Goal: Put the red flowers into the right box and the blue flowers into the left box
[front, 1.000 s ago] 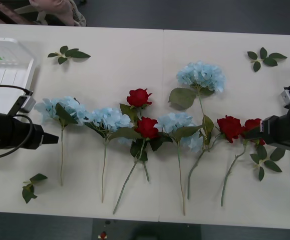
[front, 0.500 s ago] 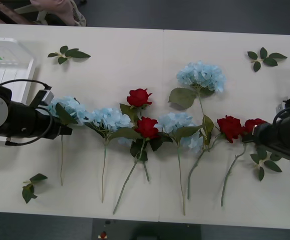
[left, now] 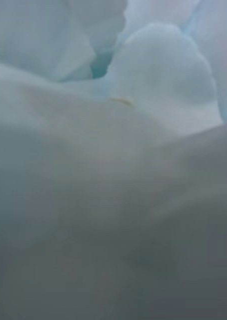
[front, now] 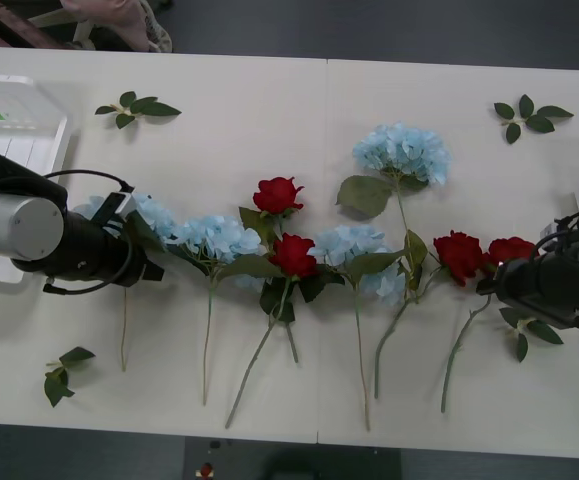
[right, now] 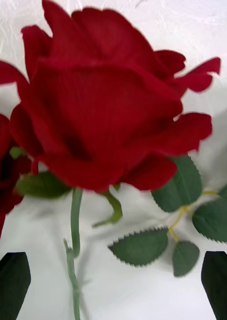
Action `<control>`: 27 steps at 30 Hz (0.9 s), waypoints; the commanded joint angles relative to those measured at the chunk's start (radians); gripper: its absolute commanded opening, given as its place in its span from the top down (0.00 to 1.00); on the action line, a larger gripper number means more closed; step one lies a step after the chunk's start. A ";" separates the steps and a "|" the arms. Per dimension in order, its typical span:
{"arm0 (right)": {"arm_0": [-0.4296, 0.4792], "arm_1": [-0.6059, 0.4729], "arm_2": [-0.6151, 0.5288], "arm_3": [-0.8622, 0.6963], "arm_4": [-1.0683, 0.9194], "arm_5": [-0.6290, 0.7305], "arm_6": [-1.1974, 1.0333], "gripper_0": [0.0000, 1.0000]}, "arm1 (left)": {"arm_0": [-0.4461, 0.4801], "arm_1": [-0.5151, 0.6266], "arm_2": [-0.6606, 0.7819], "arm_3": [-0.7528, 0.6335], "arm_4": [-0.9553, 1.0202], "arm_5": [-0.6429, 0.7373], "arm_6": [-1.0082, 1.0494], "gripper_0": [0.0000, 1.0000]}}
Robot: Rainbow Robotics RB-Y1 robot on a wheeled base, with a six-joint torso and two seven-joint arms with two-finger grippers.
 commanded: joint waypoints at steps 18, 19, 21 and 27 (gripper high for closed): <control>-0.046 0.037 0.075 0.082 0.089 -0.099 0.027 0.14 | -0.042 -0.017 -0.045 0.026 -0.069 -0.060 0.031 0.14; -0.046 0.036 0.077 0.082 0.095 -0.099 0.025 0.33 | -0.042 -0.017 -0.045 0.026 -0.072 -0.060 0.031 0.41; -0.046 0.039 0.082 0.082 0.105 -0.099 0.025 0.79 | -0.042 -0.017 -0.045 0.024 -0.075 -0.060 0.031 0.79; -0.046 0.040 0.092 0.082 0.123 -0.113 0.021 1.00 | -0.042 -0.017 -0.046 0.024 -0.084 -0.062 0.031 0.99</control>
